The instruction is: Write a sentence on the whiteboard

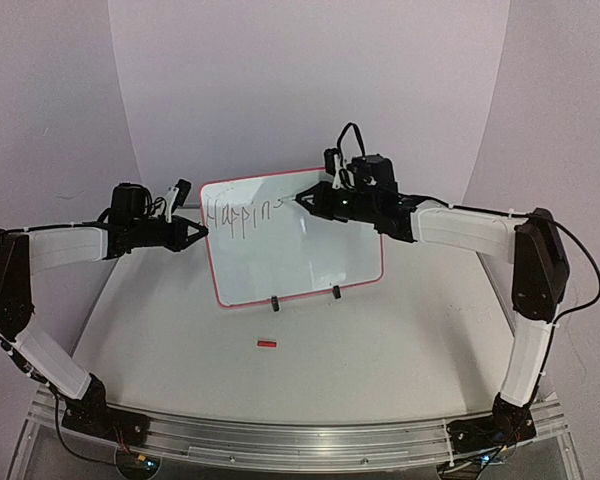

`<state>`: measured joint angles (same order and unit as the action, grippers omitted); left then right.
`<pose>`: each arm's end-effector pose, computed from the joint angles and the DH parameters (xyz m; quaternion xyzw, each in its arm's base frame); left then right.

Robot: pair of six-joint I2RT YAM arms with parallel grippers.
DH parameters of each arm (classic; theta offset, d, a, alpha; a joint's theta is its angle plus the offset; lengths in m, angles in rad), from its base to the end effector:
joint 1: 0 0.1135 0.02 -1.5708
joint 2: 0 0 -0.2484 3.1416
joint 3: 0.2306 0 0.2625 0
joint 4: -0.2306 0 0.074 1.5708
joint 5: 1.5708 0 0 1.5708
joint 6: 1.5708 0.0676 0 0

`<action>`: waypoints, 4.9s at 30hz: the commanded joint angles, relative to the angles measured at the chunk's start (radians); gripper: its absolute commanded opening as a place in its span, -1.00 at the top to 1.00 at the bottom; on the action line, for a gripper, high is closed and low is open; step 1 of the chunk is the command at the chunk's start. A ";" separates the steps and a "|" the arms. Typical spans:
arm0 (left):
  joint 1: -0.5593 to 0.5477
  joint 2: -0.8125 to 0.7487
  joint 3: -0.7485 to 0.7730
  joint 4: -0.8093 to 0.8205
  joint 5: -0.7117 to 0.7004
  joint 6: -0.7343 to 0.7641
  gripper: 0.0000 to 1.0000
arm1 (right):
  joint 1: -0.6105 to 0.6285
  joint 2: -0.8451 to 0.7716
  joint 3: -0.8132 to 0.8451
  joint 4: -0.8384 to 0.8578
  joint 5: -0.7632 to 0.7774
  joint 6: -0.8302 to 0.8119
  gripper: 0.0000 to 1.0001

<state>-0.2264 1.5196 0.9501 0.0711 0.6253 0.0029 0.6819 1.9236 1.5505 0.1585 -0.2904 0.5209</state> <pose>0.3497 -0.1212 0.2127 0.2497 0.7946 -0.3170 0.4536 0.3770 0.3310 0.2798 -0.1524 0.7608 0.4441 0.4481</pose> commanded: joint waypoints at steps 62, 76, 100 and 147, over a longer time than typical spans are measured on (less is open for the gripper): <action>-0.004 -0.009 0.036 -0.033 -0.041 0.063 1.00 | -0.011 -0.084 -0.036 -0.011 0.032 -0.035 1.00; -0.003 -0.005 0.035 -0.033 -0.041 0.066 1.00 | -0.021 -0.034 0.006 -0.002 0.031 -0.025 1.00; -0.003 0.002 0.040 -0.033 -0.041 0.066 1.00 | -0.021 -0.056 -0.080 -0.019 0.022 -0.024 1.00; -0.003 0.004 0.040 -0.032 -0.037 0.063 1.00 | -0.002 -0.191 -0.132 -0.026 0.064 -0.063 1.00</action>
<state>-0.2264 1.5196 0.9562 0.0605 0.6250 0.0040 0.6856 1.8374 1.4167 0.1028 -0.3021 0.4895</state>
